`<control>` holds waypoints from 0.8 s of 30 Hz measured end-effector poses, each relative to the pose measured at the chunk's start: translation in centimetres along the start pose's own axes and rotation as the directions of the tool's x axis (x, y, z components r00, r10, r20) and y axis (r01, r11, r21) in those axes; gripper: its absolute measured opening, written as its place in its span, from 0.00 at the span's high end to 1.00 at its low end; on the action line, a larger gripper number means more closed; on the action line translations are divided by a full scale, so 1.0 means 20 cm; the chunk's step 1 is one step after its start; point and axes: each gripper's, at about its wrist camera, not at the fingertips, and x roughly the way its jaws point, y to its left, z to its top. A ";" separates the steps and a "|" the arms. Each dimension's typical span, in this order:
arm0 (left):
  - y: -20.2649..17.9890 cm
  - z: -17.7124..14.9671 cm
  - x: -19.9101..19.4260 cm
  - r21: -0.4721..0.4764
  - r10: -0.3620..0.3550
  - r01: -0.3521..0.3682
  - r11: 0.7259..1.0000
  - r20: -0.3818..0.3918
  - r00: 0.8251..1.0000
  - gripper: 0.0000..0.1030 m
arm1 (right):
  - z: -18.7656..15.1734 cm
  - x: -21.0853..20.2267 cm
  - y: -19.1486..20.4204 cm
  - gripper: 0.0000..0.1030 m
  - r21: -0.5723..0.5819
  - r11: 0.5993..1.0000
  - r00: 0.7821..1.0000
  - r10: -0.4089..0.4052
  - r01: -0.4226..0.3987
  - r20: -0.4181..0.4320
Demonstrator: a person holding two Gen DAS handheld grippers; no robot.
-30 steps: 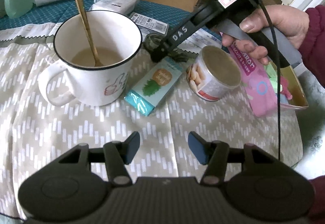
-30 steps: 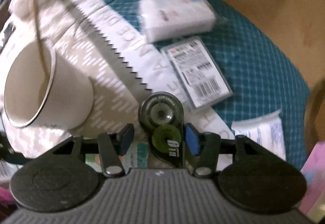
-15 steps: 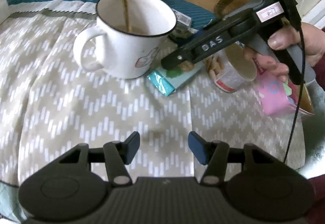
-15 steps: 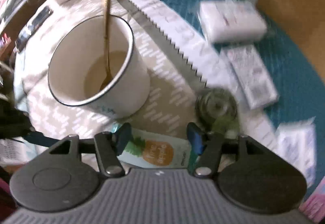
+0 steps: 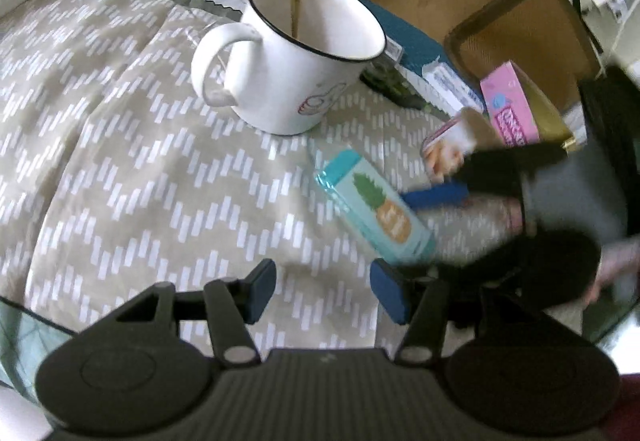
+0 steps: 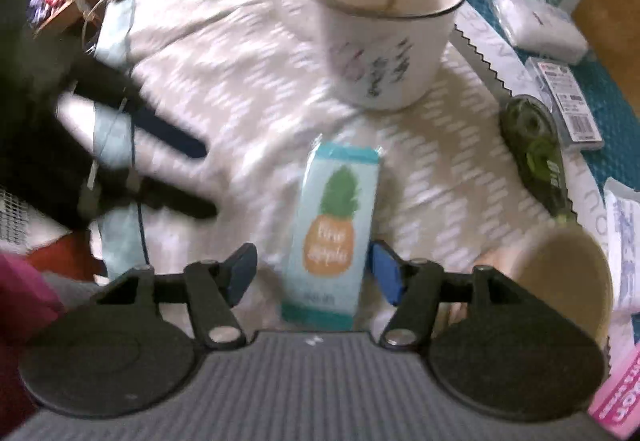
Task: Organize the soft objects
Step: 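Move both grippers to the teal pineapple packet and close on it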
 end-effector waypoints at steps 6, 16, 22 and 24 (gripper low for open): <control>-0.01 0.06 0.02 -0.016 -0.023 0.023 1.000 0.014 1.000 0.48 | -0.16 -0.04 0.10 0.54 -0.001 0.996 0.992 -0.088 0.089 0.095; -0.26 0.20 0.23 0.129 -0.029 0.032 0.991 -0.026 0.999 0.45 | -0.48 -0.16 -0.01 0.54 0.056 0.994 0.992 -0.097 0.093 0.076; -0.47 0.16 0.36 0.240 -0.053 0.073 0.968 -0.089 0.995 0.41 | -0.68 -0.25 -0.06 0.47 0.226 0.962 0.979 -0.179 0.154 0.093; -0.52 0.16 0.39 0.257 -0.063 0.089 0.962 -0.108 0.992 0.38 | -0.71 -0.24 -0.05 0.47 0.239 0.959 0.977 -0.183 0.154 0.106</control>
